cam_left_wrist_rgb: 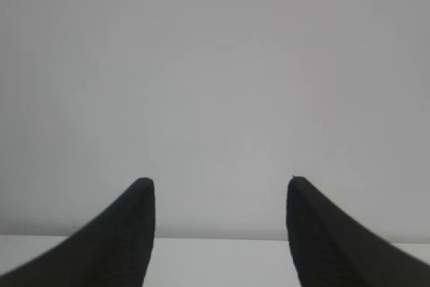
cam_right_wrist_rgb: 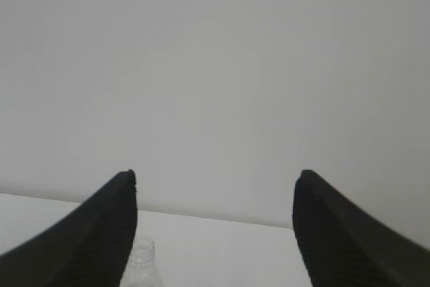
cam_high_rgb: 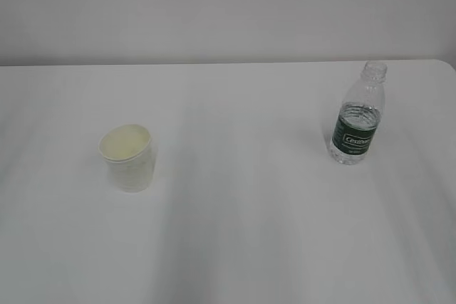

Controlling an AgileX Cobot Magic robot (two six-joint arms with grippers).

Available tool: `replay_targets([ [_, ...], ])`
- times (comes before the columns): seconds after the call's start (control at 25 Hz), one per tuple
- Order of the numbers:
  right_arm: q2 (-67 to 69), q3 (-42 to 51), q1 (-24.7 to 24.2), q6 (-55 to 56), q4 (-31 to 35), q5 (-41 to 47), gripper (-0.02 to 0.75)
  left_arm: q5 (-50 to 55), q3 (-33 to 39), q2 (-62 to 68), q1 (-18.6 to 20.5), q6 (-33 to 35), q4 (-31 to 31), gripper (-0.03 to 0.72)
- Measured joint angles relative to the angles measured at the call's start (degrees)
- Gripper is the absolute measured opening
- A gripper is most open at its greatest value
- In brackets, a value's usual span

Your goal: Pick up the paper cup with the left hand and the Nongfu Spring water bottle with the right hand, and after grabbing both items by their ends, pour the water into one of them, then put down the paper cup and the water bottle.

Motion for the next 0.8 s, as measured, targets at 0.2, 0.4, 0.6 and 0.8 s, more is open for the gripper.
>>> replay_targets([
  [0.2, 2.2, 0.0, 0.0, 0.1, 0.0, -1.0, 0.552, 0.0, 0.0, 5.0, 0.0, 0.0, -1.3, 0.442],
  [0.4, 2.7, 0.0, 0.0, 0.6, 0.2, -1.2, 0.552, -0.1, 0.0, 8.3, -0.6, 0.0, -1.4, 0.442],
  [0.6, 4.6, 0.0, 0.0, 0.6, 0.2, -1.0, 0.552, -5.1, 2.2, 11.4, -5.5, 0.0, 0.3, 0.442],
  [0.8, 6.6, 0.0, 0.0, 1.0, 0.3, -0.8, 0.552, -11.4, 6.8, 13.6, -8.9, 0.0, 0.6, 0.442],
])
